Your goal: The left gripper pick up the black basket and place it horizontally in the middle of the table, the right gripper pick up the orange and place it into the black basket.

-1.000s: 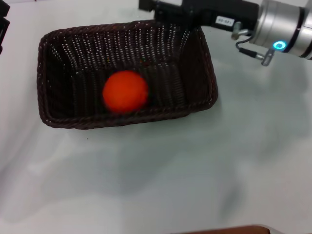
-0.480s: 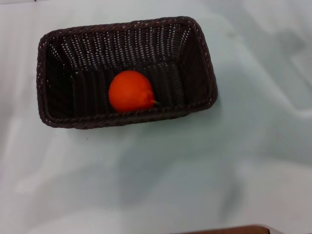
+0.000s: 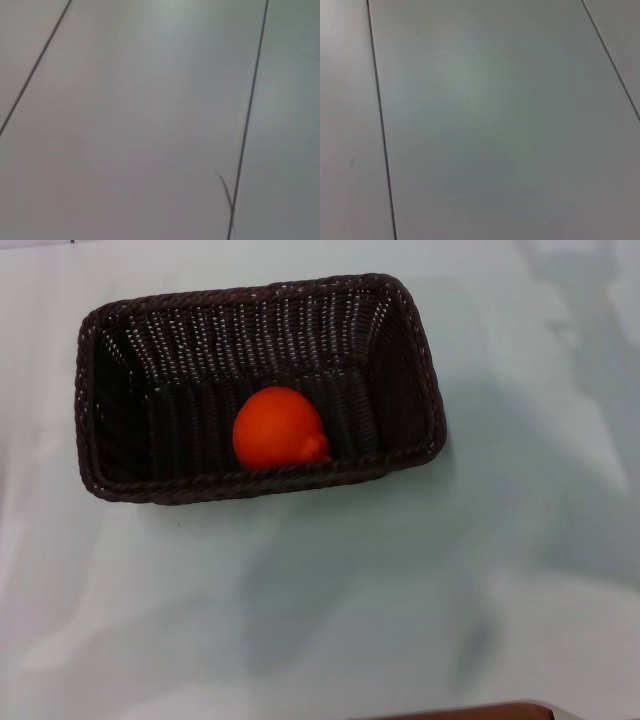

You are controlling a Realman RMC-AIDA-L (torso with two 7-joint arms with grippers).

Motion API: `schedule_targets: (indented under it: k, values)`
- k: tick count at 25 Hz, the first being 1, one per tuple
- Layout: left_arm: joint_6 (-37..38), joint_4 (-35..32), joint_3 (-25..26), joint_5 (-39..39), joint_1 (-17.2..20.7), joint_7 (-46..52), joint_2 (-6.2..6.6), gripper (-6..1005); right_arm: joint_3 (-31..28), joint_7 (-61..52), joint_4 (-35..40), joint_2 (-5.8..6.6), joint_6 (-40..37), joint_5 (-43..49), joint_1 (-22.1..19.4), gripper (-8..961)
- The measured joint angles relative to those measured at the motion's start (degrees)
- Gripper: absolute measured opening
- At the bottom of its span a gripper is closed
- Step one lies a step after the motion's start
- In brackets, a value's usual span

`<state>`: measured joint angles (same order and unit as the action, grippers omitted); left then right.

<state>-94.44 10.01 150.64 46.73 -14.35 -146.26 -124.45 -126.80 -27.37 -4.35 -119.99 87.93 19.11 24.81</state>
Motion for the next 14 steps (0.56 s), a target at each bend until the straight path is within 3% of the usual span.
schedule_targets:
  k: [14]
  values:
    - [-0.5, -0.9, 0.2, -0.3, 0.4, -0.2, 0.01, 579, -0.3, 0.1, 0.3, -0.08, -1.0, -0.3, -0.1, 942]
